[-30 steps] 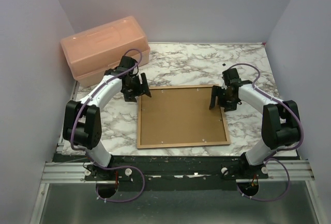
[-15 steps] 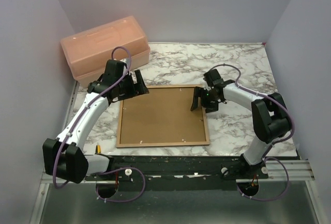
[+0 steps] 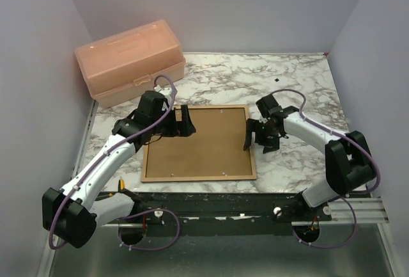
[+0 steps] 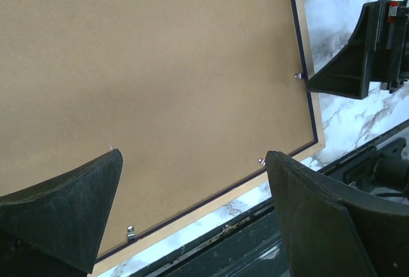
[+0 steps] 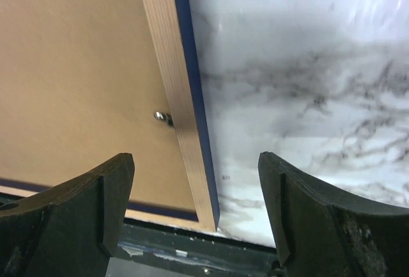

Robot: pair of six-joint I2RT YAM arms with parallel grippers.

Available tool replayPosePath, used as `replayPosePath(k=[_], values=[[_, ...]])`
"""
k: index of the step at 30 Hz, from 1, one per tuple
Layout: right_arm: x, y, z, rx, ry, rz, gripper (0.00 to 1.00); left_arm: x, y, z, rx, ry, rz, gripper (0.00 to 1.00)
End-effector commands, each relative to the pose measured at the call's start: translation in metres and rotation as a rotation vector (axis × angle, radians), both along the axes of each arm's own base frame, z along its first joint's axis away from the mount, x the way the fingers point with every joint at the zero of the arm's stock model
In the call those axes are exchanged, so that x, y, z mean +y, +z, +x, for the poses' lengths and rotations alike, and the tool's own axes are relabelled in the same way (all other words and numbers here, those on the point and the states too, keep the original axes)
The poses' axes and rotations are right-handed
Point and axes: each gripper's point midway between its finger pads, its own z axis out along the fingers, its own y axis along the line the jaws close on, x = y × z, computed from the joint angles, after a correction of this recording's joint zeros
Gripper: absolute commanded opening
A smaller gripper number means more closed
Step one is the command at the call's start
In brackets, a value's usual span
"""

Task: Put the photo into the frame

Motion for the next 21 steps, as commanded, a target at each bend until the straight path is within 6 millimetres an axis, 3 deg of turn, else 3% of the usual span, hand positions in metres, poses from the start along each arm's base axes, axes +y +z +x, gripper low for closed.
replayPosePath(k=[1,7,12,17,21], values=[[-0.011,-0.003,-0.046,0.101,-0.013,-0.067,0.84,-0.007,0.001,-0.004,-0.078,-0.031,0.051,0.98],[-0.004,-0.021,-0.079,0.165,-0.003,-0.052,0.67,-0.015,0.000,-0.015,-0.123,-0.070,0.118,0.98],[-0.002,-0.033,-0.084,0.168,0.009,-0.080,0.53,-0.016,0.000,-0.023,-0.147,-0.097,0.154,0.98],[-0.001,-0.038,-0.079,0.159,0.026,-0.090,0.10,-0.019,0.003,-0.029,-0.187,-0.127,0.168,0.98],[0.005,-0.024,-0.066,0.131,0.043,-0.084,0.01,-0.025,0.003,-0.038,-0.216,-0.195,0.184,0.98]])
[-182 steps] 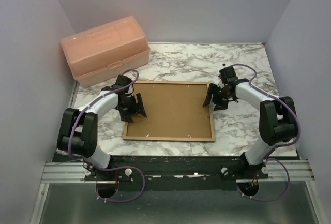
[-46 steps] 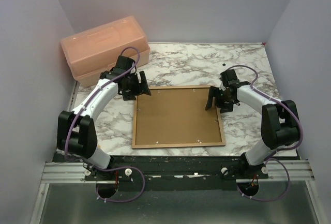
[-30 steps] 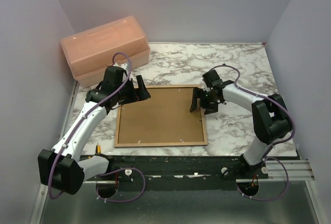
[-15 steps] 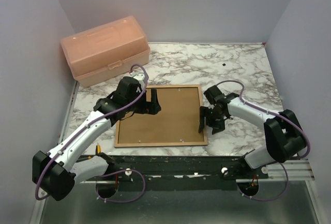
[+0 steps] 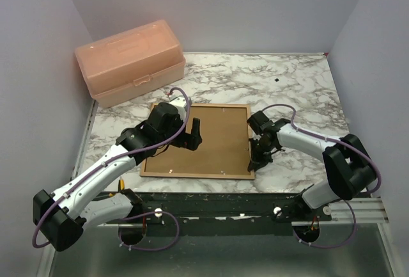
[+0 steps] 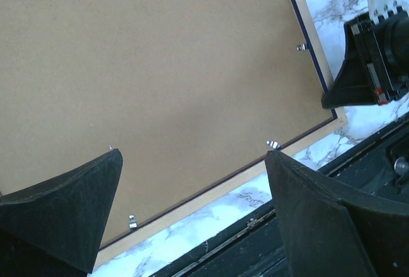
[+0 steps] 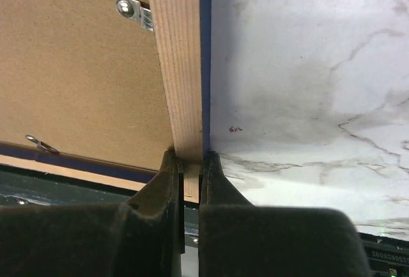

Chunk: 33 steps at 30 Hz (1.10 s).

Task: Put the photo into the frame

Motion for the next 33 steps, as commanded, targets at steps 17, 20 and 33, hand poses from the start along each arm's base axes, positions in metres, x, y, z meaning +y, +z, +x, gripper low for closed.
replayPosePath(k=[17,20,33], values=[[0.052,0.114,0.038,-0.028,0.051,0.188,0.00,-0.033,-0.014,-0.055,-0.187,-0.424,0.279,0.98],[0.062,0.131,0.042,-0.033,0.062,0.240,0.00,-0.036,-0.018,-0.063,-0.223,-0.463,0.325,0.98],[0.091,0.169,0.034,0.021,0.113,0.423,0.00,-0.025,-0.027,-0.043,-0.432,-0.356,0.636,0.89]])
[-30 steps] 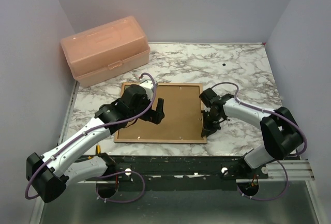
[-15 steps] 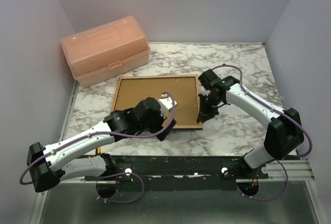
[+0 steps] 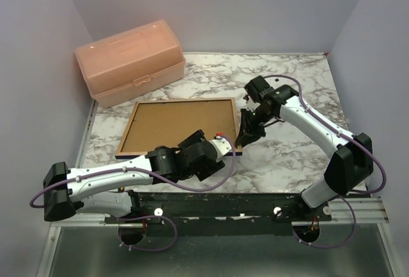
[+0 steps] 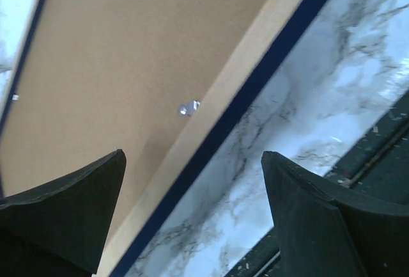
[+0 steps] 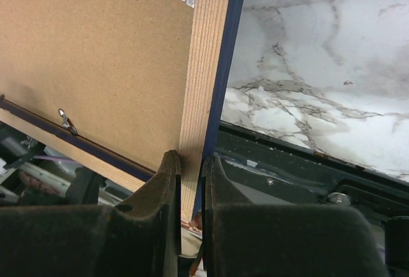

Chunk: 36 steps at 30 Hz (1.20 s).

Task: Put the photo into the frame

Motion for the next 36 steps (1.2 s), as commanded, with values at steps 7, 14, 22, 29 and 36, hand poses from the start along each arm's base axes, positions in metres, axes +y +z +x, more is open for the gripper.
replayPosePath(k=[7,14,22,29,36], values=[[0.032,0.041,-0.006,0.023,0.069,0.218,0.01,0.030,-0.001,0.036,-0.233,0.183,0.180,0.61],[0.037,0.053,0.005,-0.043,0.078,0.256,0.15,0.031,0.012,0.037,-0.253,0.167,0.158,0.27],[0.039,0.118,0.055,-0.386,0.055,0.322,0.69,0.025,0.041,0.031,-0.228,0.137,0.083,0.05],[0.016,0.188,0.079,-0.809,0.098,0.289,0.98,0.022,0.078,0.025,-0.208,0.118,-0.006,0.05],[-0.019,0.234,0.088,-1.287,0.161,0.192,0.95,0.017,0.116,0.015,-0.176,0.085,-0.119,0.05]])
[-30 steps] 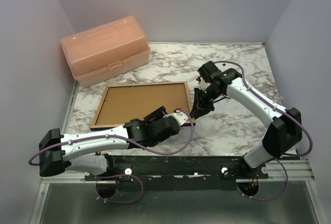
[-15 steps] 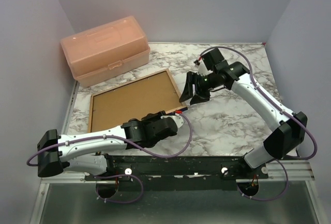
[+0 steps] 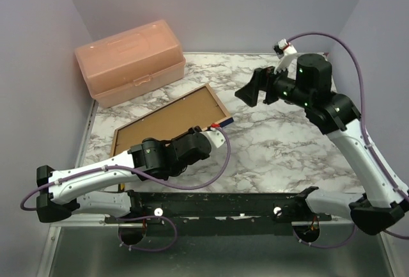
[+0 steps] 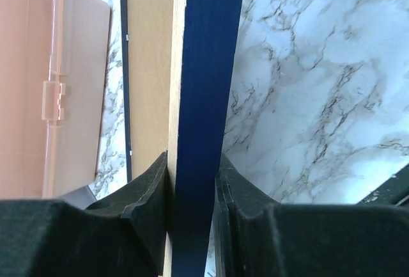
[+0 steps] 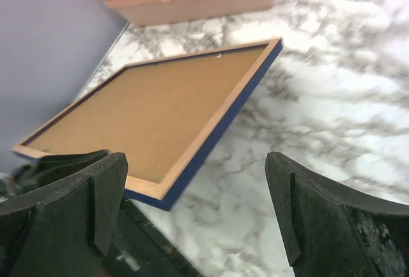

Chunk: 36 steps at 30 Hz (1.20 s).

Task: Put the photo into the frame

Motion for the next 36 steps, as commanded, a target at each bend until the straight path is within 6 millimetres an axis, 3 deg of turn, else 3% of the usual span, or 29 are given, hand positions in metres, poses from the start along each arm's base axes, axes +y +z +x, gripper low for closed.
replayPosePath(k=[1,3,6,15,20,27,36], values=[[-0.028,0.030,0.018,-0.405,-0.054,-0.084,0.94,-0.024,0.049,-0.012,0.057,-0.019,-0.298,0.05],[-0.032,0.040,0.010,-0.539,-0.022,-0.098,0.93,-0.028,0.059,-0.019,0.086,-0.049,-0.338,0.05],[-0.033,0.049,-0.003,-0.688,0.054,-0.133,1.00,-0.034,0.072,-0.028,0.138,-0.098,-0.399,0.05],[-0.011,0.035,-0.045,-0.989,0.425,-0.256,1.00,-0.046,0.085,-0.050,0.271,-0.203,-0.481,0.05],[0.011,0.007,-0.062,-0.951,0.693,-0.262,1.00,-0.047,0.089,-0.052,0.291,-0.220,-0.495,0.05],[0.021,-0.028,-0.085,-0.796,0.989,-0.252,1.00,-0.047,0.089,-0.053,0.307,-0.220,-0.499,0.05],[0.018,-0.041,-0.099,-0.747,1.065,-0.236,1.00,-0.047,0.089,-0.051,0.305,-0.209,-0.502,0.05]])
